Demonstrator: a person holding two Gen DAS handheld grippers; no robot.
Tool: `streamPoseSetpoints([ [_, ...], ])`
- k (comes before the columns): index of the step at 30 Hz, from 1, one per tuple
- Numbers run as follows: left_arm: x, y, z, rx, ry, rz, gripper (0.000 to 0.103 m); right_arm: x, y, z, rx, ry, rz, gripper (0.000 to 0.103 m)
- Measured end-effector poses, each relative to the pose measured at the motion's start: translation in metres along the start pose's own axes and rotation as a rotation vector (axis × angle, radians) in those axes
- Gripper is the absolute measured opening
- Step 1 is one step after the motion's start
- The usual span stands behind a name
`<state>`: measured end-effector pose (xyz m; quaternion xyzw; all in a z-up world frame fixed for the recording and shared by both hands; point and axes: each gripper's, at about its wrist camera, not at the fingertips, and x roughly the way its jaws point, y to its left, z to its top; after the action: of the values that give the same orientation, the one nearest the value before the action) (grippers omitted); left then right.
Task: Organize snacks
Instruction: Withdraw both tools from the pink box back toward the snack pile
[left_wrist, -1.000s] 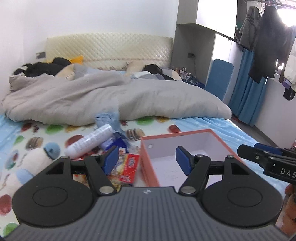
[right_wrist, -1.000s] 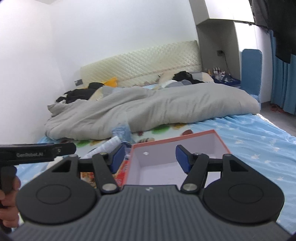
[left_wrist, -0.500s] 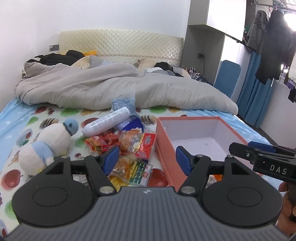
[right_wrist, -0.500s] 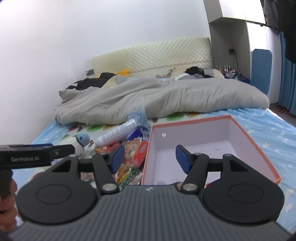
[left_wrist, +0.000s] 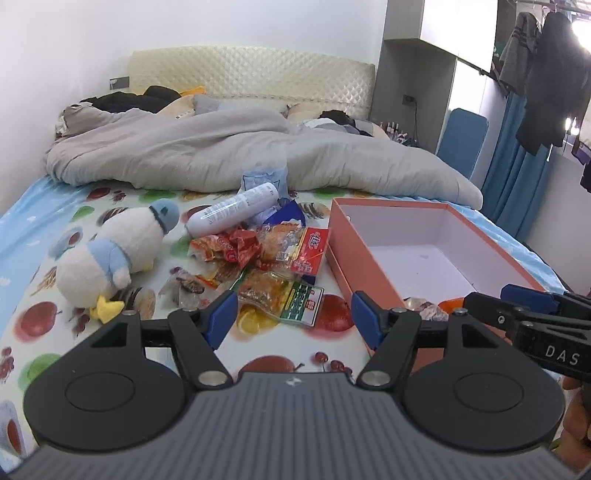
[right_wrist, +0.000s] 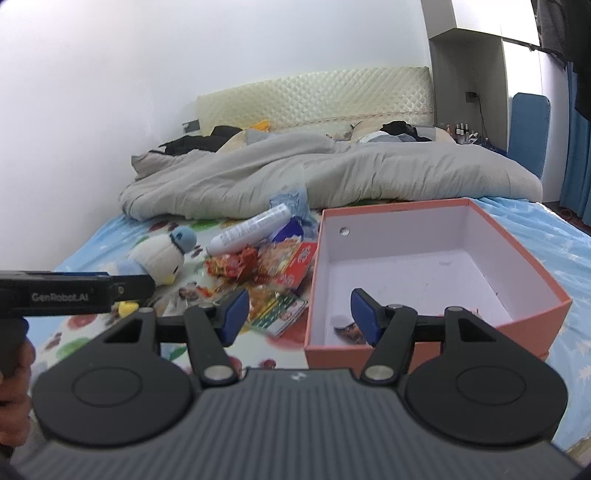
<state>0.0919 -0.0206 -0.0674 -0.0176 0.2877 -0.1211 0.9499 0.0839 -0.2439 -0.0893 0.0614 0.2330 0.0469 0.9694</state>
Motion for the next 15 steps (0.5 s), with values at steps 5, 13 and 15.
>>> streamPoseSetpoints([
  [5,-0.01,0.013,-0.027,-0.027,0.024,0.033,0.073,-0.009,0.007,-0.021,-0.017,0.033,0.016,0.063],
  [13,-0.012,0.04,-0.054,-0.13,0.07,0.035,0.073,-0.013,0.023,-0.039,-0.085,0.083,0.005,0.063],
  [15,-0.01,0.045,-0.057,-0.146,0.078,0.035,0.073,-0.013,0.025,-0.043,-0.092,0.09,-0.001,0.063],
])
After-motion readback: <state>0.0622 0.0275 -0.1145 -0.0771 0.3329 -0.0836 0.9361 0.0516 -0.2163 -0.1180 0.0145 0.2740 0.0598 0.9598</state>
